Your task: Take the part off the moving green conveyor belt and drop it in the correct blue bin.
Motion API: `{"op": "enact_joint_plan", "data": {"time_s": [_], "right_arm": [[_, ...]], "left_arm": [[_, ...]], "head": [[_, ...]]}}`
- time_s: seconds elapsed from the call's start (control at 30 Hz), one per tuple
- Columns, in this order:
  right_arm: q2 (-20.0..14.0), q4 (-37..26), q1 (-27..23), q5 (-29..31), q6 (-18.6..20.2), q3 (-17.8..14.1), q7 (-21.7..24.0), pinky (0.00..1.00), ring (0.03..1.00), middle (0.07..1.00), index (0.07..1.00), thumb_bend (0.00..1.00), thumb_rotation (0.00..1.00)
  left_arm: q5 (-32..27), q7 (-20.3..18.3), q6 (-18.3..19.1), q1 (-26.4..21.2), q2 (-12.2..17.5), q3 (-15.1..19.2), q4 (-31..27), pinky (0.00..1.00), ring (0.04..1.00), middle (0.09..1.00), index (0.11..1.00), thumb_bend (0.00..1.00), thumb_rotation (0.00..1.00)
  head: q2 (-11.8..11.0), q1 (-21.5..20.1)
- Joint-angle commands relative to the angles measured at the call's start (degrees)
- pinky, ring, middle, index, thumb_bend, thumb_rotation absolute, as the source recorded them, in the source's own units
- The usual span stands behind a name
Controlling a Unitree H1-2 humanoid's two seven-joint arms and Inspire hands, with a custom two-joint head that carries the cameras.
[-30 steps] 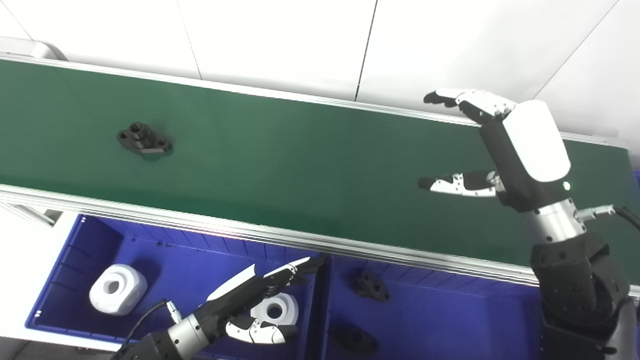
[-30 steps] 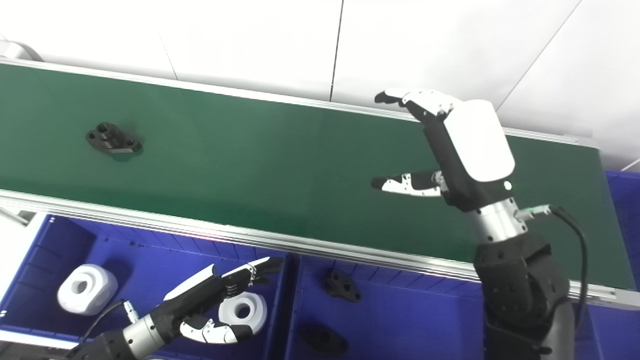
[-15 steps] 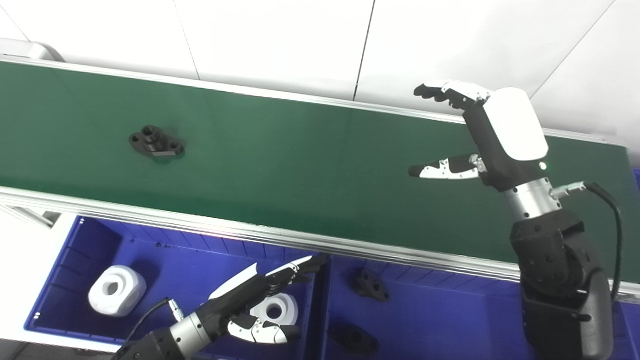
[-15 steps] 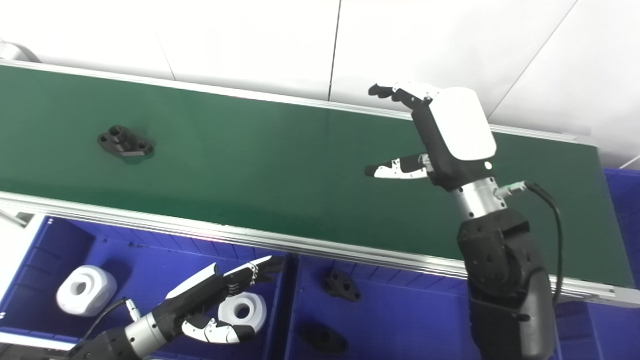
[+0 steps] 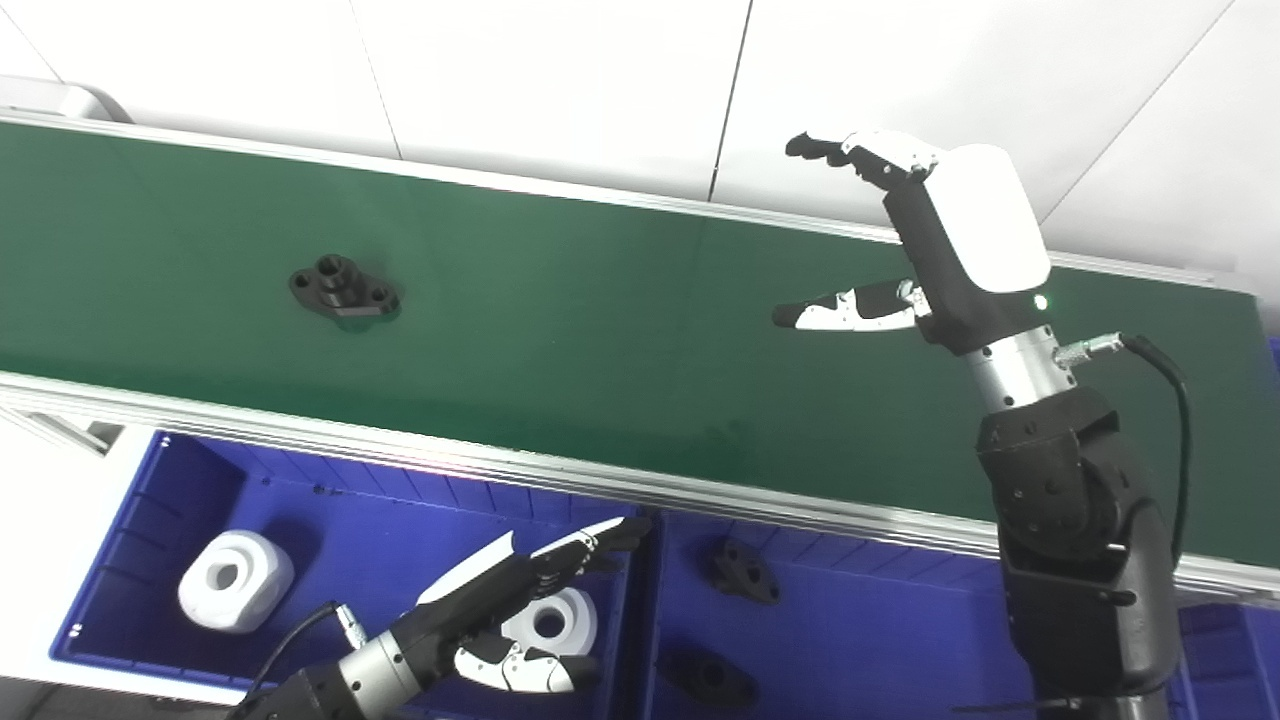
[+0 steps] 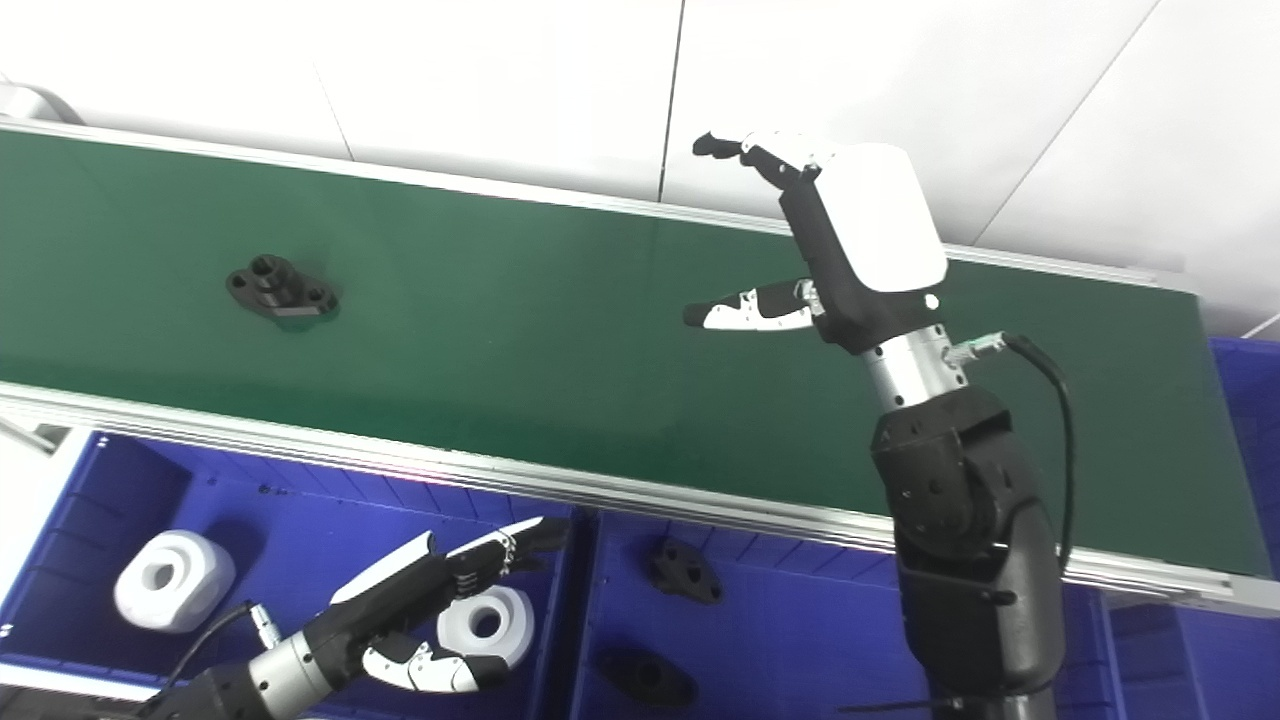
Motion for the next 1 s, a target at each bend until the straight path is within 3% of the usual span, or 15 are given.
{"op": "enact_joint_plan", "data": {"time_s": [0.0, 0.4, 0.73, 0.97], "right_arm": [[0.4, -1.3, -1.8, 0.8, 0.5, 0.1, -0.8, 0.64, 0.709, 0.732, 0.736, 0.84, 0.13], [2.6, -0.5, -2.6, -1.2, 3.3, 2.8, 1.3, 0.67, 0.752, 0.767, 0.752, 0.82, 0.14], [4.8, 1.7, -3.5, -1.5, 2.4, 4.5, 0.2, 0.57, 0.645, 0.704, 0.753, 0.82, 0.11], [5.6, 2.0, -3.3, -3.0, 3.4, 5.4, 0.7, 0.63, 0.716, 0.752, 0.755, 0.83, 0.11]], "left_arm": [[-0.3, 0.3, -2.3, 0.9, 0.0, -0.2, -1.3, 0.91, 0.958, 0.980, 0.955, 0.41, 0.44], [-0.5, 0.5, -2.2, 1.7, 0.2, 0.1, -1.6, 0.91, 0.963, 0.980, 0.953, 0.43, 0.46], [-0.4, 0.6, -2.4, 1.7, 0.3, 0.4, -1.5, 0.91, 0.961, 0.980, 0.954, 0.43, 0.46], [-0.6, 0.8, -2.0, 2.0, 0.6, 0.5, -1.7, 0.91, 0.961, 0.978, 0.953, 0.44, 0.47]], "head": [[0.1, 0.0], [0.7, -0.6], [0.8, -0.6], [0.7, -0.7]]}}
